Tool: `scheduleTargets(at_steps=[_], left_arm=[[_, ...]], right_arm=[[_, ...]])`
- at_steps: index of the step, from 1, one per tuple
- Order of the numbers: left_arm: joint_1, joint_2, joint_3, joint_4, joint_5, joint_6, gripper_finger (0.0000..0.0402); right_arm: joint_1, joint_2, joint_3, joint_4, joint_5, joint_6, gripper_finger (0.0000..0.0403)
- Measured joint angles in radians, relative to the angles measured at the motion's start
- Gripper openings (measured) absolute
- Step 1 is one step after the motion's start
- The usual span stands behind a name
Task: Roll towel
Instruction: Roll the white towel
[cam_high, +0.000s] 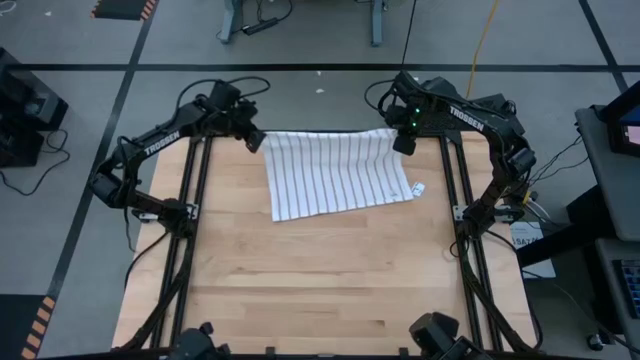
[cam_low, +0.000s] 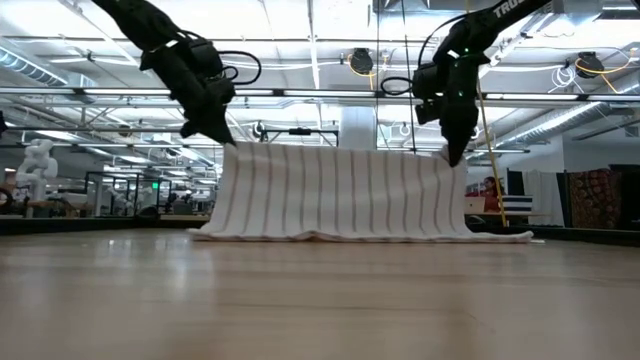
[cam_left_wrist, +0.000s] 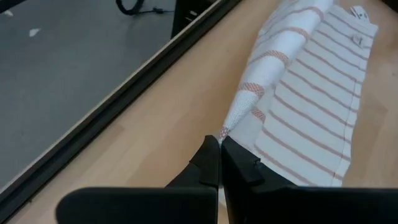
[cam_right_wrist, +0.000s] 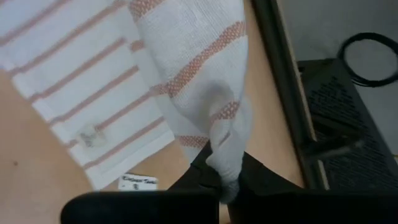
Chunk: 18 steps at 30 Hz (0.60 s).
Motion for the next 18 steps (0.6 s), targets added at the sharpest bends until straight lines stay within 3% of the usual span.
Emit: scheduleTargets(at_steps=[10,18], left_arm=[[-0.019,-0.003,0.0,-0.019,0.116,-0.004,0.0002],[-0.054,-0.012,0.0,-0.168,0.109,0.066,0.0002]], right_arm=[[0.0,-0.015,0.0,-0.038,-0.035,0.058,0.0],[0.003,-0.079,0.0,-0.073,-0.204,-0.064,0.0]])
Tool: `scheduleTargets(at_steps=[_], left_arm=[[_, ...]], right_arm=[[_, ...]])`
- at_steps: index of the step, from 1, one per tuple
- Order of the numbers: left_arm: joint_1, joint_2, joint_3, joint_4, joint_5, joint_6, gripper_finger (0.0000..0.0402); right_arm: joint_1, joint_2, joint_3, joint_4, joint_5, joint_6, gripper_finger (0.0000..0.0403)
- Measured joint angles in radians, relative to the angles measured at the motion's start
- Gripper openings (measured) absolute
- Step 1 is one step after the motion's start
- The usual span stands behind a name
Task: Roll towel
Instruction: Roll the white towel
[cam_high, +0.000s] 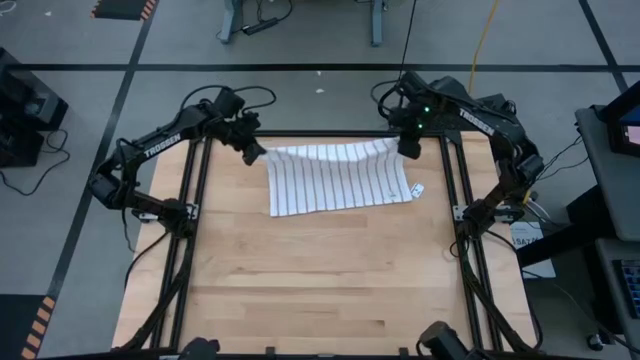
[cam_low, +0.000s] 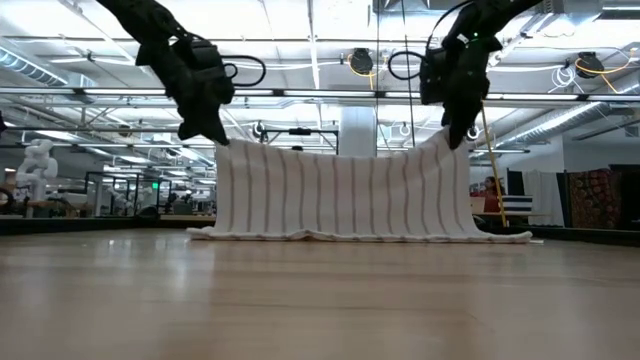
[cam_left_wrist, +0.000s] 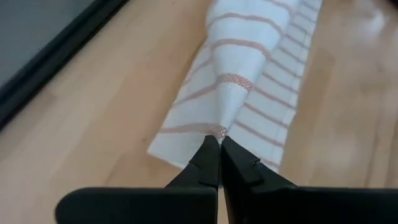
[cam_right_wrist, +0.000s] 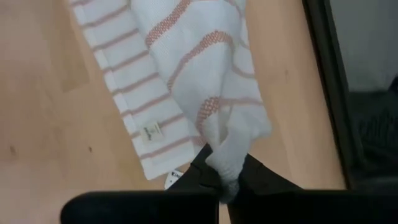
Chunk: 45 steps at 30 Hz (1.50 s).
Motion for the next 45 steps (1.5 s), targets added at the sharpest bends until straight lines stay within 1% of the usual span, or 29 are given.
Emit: scheduleTargets(at_steps=[4,7,10,15,18,21,24,28,33,38,41,45], left_arm=[[0.016,0.0,0.0,0.024,-0.041,0.022,0.0002],[0.053,0.0,0.0,0.08,-0.053,0.011,0.0002],[0.077,0.002,0.0,0.129,-0.09,-0.031,0.0002],[0.102,0.013,0.0,0.136,-0.119,-0.04,0.0002],[0.1,0.044,0.0,0.136,-0.132,-0.04,0.0002],[0.096,0.094,0.0,0.143,-0.179,-0.043,0.0002],[0.09,0.132,0.0,0.161,-0.198,-0.066,0.0002],[0.077,0.151,0.0,0.154,-0.193,-0.067,0.0002],[0.034,0.155,0.0,0.08,-0.131,-0.09,0.0002],[-0.043,0.154,0.0,0.017,-0.115,-0.089,0.0002],[-0.097,0.153,0.0,-0.017,-0.084,-0.093,0.0002],[-0.173,0.153,0.0,-0.064,-0.088,-0.092,0.0002]], right_arm=[[-0.011,0.001,0.0,0.022,-0.008,-0.11,0.0],[-0.019,0.019,0.0,0.058,-0.033,-0.142,0.0],[-0.031,0.046,0.0,0.089,-0.053,-0.141,0.0],[-0.046,0.092,-0.017,0.193,-0.05,-0.125,0.0],[-0.046,0.121,-0.035,0.279,-0.042,-0.119,0.0],[-0.046,0.158,-0.036,0.346,-0.015,-0.102,0.0],[-0.049,0.181,-0.036,0.376,-0.001,-0.067,0.0],[-0.05,0.203,-0.036,0.314,-0.001,-0.066,0.0],[-0.044,0.21,-0.037,0.174,-0.006,-0.023,0.0],[-0.023,0.199,-0.037,0.088,-0.01,0.012,0.0],[-0.009,0.199,-0.039,0.007,-0.041,0.037,0.0],[0.021,0.199,-0.064,-0.026,-0.058,0.096,0.0]])
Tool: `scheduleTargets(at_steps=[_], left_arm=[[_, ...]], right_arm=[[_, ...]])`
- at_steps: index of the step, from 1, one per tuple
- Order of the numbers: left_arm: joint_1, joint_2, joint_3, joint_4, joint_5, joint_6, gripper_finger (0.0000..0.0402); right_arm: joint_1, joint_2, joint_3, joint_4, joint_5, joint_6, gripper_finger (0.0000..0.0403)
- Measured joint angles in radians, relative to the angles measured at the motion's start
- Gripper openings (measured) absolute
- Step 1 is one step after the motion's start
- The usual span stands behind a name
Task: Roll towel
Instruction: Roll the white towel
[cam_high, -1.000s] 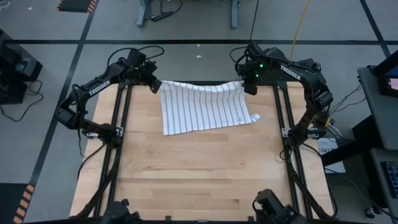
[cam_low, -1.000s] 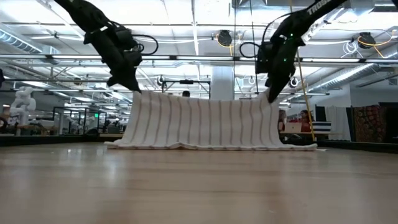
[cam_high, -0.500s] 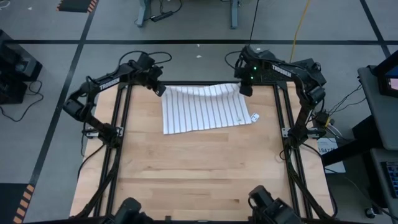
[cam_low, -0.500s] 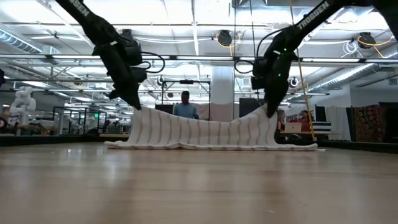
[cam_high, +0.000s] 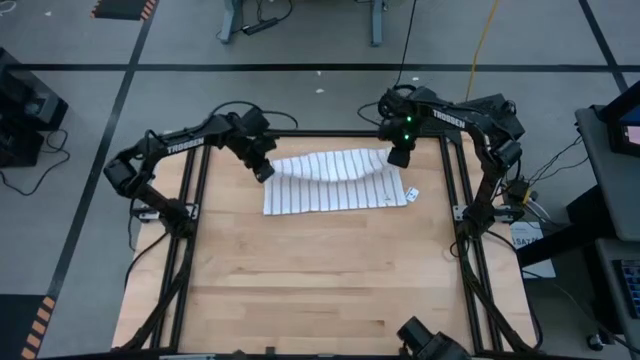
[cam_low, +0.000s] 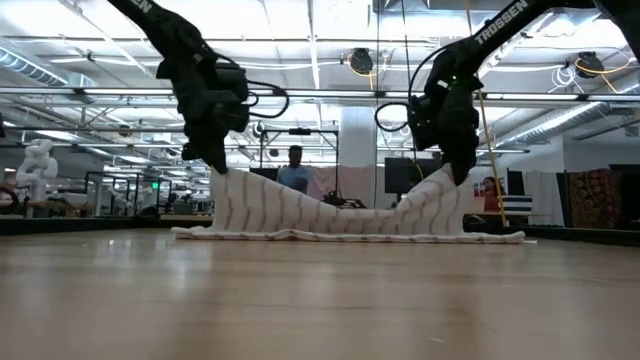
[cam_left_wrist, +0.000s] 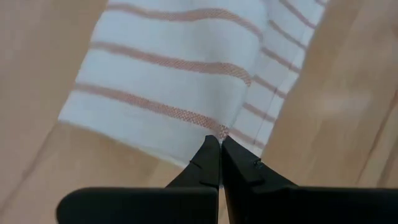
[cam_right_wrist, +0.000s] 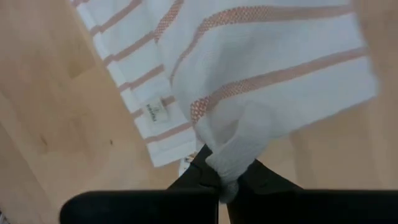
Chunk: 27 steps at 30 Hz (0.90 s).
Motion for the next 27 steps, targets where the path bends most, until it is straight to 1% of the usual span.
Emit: scheduleTargets(at_steps=[4,7,11,13,16,19,21,23,26,27], left_arm=[[-0.051,0.0,0.0,0.039,-0.023,-0.001,0.0002],[-0.07,0.0,0.0,0.061,-0.053,-0.02,0.0002],[-0.07,0.0,0.0,0.075,-0.06,-0.027,0.0002],[-0.066,-0.001,0.0,0.075,-0.061,-0.026,0.0002],[-0.066,-0.001,0.0,0.076,-0.063,-0.026,0.0002],[-0.066,-0.001,0.0,0.085,-0.067,-0.026,0.0002],[-0.066,-0.001,0.0,0.099,-0.067,-0.026,0.0002],[-0.066,-0.001,0.0,0.108,-0.069,-0.026,0.0002],[-0.066,-0.001,0.0,0.122,-0.07,-0.026,0.0002],[-0.066,-0.001,0.0,0.123,-0.07,-0.026,0.0002]], right_arm=[[0.031,0.0,-0.037,0.012,0.001,0.012,0.0002],[0.044,0.0,-0.043,0.012,0.002,0.022,0.0022],[0.045,-0.031,-0.044,-0.009,0.007,0.022,0.0081],[0.045,-0.076,-0.044,-0.012,0.008,0.022,0.0116],[0.052,-0.152,-0.044,-0.003,0.053,0.02,0.0167],[0.066,-0.223,-0.051,0.028,0.055,0.015,0.0201],[0.078,-0.259,-0.085,0.065,0.065,0.017,0.021],[0.089,-0.286,-0.141,0.12,0.093,0.051,0.0211],[0.083,-0.316,-0.247,0.231,0.096,0.213,0.0202],[0.072,-0.323,-0.288,0.269,0.072,0.263,0.0197]])
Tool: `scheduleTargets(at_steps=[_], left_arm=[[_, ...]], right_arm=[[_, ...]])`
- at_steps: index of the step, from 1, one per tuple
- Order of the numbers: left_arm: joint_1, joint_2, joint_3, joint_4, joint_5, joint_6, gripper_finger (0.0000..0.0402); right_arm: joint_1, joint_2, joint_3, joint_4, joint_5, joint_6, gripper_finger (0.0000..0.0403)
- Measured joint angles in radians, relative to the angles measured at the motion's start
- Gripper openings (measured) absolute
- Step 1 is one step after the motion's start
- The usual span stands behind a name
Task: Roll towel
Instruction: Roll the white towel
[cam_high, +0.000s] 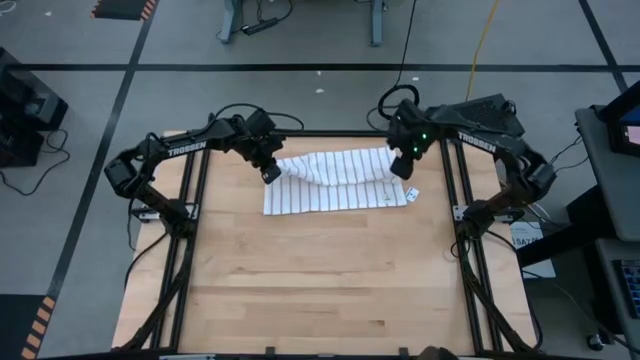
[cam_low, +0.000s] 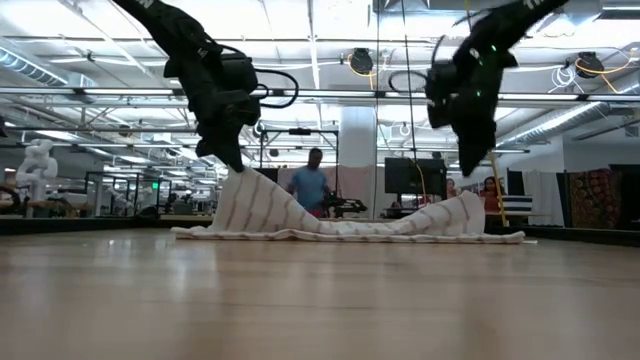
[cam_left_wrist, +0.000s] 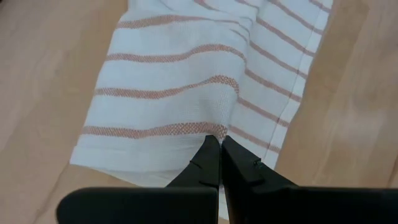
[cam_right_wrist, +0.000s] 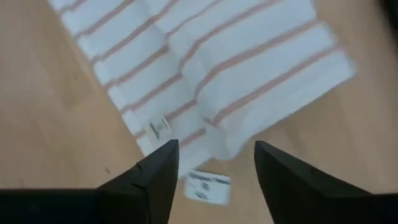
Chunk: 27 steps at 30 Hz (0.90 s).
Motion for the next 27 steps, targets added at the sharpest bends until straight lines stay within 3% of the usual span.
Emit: scheduleTargets(at_steps=[4,10,14,21,24,27], left_arm=[[0.0,0.0,0.0,-0.002,0.0,-0.009,0.0002],[0.0,0.0,0.0,-0.003,0.0,-0.02,0.0002],[0.0,0.0,0.0,-0.003,0.0,-0.025,0.0002],[0.0,0.0,0.0,-0.003,0.0,-0.026,0.0002],[0.0,0.0,0.0,-0.003,0.0,-0.026,0.0002],[0.0,0.0,0.0,-0.003,0.0,-0.026,0.0002]], right_arm=[[-0.038,-0.005,-0.131,0.139,-0.089,0.178,0.018],[-0.077,-0.005,-0.193,0.25,-0.1,0.289,0.0161],[-0.08,-0.006,-0.157,0.217,-0.151,0.293,0.0145],[-0.085,-0.007,-0.146,0.112,-0.092,0.333,0.0081],[-0.086,-0.007,-0.146,0.126,-0.093,0.332,0.0083],[-0.091,-0.007,-0.146,0.168,-0.095,0.334,0.011]])
